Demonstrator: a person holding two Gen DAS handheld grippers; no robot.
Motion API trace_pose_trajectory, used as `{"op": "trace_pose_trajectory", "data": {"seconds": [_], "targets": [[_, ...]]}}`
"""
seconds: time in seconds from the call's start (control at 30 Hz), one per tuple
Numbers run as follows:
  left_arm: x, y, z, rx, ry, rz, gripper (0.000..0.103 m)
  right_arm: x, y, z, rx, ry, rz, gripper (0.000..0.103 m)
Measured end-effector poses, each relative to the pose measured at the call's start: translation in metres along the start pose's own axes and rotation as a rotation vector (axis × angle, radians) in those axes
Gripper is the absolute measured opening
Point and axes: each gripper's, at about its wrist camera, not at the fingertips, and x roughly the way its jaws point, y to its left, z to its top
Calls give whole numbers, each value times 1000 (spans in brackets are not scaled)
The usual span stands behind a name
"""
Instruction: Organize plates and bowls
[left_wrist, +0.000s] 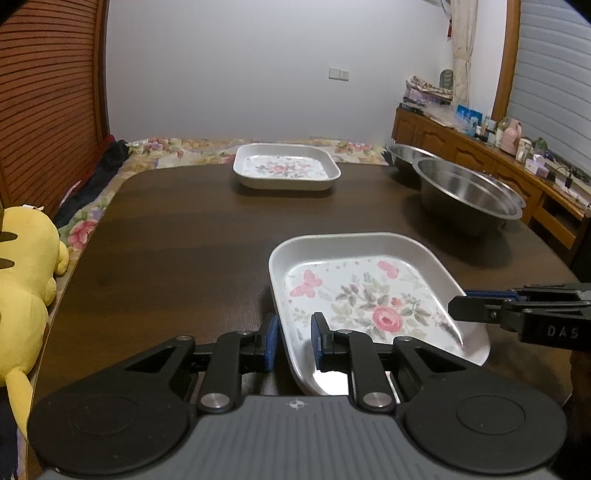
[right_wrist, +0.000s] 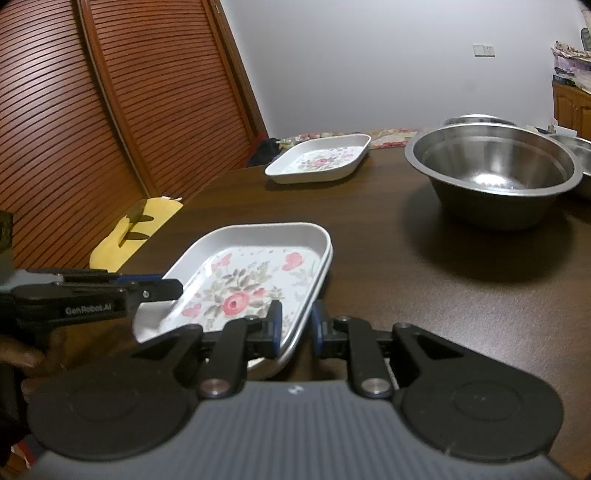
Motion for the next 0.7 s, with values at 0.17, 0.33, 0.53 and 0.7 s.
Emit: {"op": "trace_pose_trajectory", "data": {"seconds": [0.17, 0.33, 0.53, 0.7], "targets": [[-6, 0, 8, 5, -24, -1, 23, -4, 0, 4, -4, -18, -3, 19], [-9, 0, 15, 8, -41, 2, 23, -7, 0, 7, -9, -29, -3, 19], [-9, 0, 22, 19, -50, 6, 23, -9, 0, 11, -15, -38, -4, 19], [-11, 1, 26, 21, -62, 1, 23, -12, 1, 16, -27, -49, -7, 19]]}}
